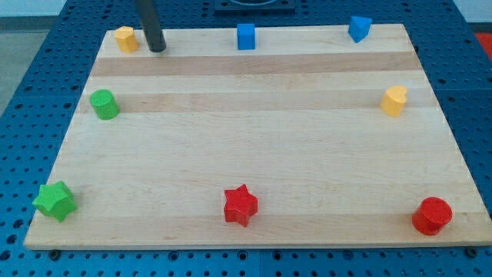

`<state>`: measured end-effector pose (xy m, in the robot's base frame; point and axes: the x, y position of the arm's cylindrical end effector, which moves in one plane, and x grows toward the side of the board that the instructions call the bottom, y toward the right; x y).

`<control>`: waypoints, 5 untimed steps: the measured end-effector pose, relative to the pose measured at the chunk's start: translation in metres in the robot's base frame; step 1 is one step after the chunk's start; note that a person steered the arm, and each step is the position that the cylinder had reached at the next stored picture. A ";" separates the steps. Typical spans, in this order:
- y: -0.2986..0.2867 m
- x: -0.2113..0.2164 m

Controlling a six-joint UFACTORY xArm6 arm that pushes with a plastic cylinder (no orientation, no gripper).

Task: Move the blue cube towards the blue triangle

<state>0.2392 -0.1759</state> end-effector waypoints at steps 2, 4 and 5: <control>0.070 -0.005; 0.094 -0.007; 0.135 -0.006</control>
<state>0.2327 -0.0405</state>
